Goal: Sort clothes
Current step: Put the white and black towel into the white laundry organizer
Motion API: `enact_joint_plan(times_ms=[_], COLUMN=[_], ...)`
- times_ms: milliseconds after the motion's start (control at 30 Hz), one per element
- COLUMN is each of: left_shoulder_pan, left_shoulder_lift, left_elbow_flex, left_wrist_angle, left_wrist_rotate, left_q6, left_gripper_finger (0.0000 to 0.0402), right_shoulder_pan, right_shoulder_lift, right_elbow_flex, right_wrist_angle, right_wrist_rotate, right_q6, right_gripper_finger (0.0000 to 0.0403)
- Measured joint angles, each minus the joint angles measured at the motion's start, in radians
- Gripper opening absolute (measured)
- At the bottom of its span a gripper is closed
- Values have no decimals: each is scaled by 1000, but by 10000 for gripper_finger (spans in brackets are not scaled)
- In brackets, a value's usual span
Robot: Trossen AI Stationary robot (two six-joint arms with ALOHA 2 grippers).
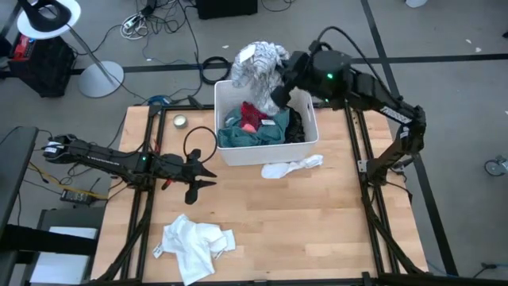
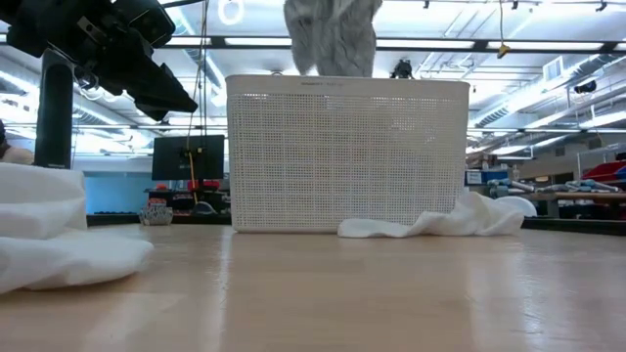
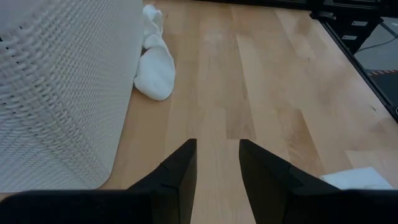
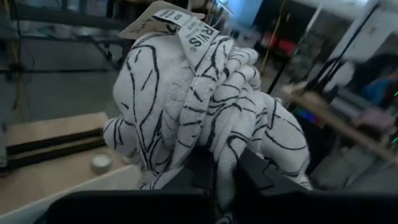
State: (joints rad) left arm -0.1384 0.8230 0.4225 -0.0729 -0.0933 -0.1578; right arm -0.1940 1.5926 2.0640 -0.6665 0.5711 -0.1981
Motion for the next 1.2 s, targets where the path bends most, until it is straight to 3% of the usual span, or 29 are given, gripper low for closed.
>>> enact_joint_plan(times_ms=[267,633,900,1200], left_shoulder_pan=[0,0,0,0], left_shoulder_lift=[0,0,0,0], left_elbow_flex=[0,0,0,0], left_wrist_angle=[-2,0,-1,-7], left_wrist_rotate=[0,0,0,0], left_q6=[27,27,27,26], left_gripper_finger=[126,126,126,126], right_shoulder_pan=[-88,-143,-171,-172], right_shoulder_lift=[76,251,383,336], right_elbow_flex=[-20,-111,-122,-122], right_wrist_angle=[-204,-198,-229,-254], right_wrist_rotate=[-166,-314,-402,-411], right_q6=[141,181,206,267], right_gripper_finger=[21,22,47,111])
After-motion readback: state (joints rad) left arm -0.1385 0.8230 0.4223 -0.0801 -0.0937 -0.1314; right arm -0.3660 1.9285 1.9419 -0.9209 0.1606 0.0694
